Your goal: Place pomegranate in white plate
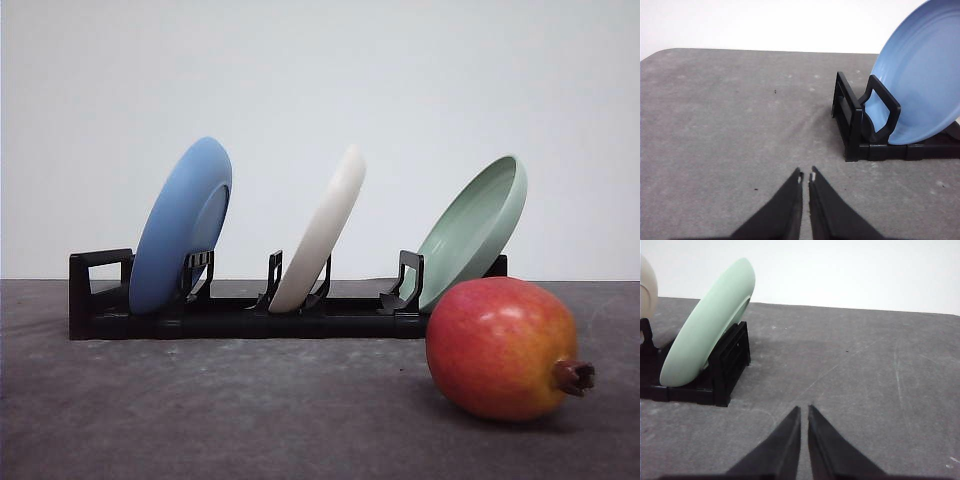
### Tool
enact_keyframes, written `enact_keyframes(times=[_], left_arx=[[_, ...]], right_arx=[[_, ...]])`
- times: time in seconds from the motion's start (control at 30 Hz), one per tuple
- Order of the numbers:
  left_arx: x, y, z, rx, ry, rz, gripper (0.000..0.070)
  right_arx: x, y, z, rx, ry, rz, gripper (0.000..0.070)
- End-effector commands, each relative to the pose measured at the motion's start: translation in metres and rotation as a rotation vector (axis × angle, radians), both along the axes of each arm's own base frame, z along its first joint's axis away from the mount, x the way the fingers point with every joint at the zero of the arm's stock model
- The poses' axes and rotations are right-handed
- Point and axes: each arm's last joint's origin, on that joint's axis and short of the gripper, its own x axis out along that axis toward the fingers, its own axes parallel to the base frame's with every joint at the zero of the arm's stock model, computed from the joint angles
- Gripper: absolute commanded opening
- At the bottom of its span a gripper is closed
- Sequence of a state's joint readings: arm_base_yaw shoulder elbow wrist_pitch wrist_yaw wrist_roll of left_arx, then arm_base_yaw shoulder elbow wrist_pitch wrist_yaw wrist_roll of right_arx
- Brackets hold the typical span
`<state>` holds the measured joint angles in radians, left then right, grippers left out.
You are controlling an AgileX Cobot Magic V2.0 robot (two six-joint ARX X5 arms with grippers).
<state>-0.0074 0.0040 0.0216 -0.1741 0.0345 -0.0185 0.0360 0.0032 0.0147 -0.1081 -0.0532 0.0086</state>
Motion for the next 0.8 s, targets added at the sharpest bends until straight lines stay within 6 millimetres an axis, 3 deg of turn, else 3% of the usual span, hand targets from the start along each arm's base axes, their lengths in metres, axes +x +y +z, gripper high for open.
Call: enact_keyframes(times=[0.0,0.2,0.33,0.47,0.6,0.77], left_arx=[[0.001,0.000,-0.001,0.005,-0.010,-0.002,0.0000],[0.001,0.000,-0.001,-0.016,-0.010,0.000,0.0000],[0.001,-0.001,-0.001,-0.174,-0.002,0.008,0.0000],[0.001,-0.001,0.003,-0.399,-0.031,0.033,0.0000],[0.001,-0.001,0.019,-0.548,-0.181,0.008,0.0000],[-0.004,0.000,0.046,-0.547,-0.333,-0.033,0.0003]], right_arx=[[0.000,0.000,0.000,0.017,-0.004,-0.004,0.0025],[0.000,0.000,0.000,0.017,-0.005,-0.004,0.0024],[0.000,0.000,0.000,0.032,-0.005,-0.005,0.0024],[0.000,0.000,0.002,0.178,-0.012,-0.014,0.0022],[0.000,0.000,0.013,0.358,-0.085,-0.011,0.0008],[-0.006,0.000,0.038,0.438,-0.146,0.001,0.0007]])
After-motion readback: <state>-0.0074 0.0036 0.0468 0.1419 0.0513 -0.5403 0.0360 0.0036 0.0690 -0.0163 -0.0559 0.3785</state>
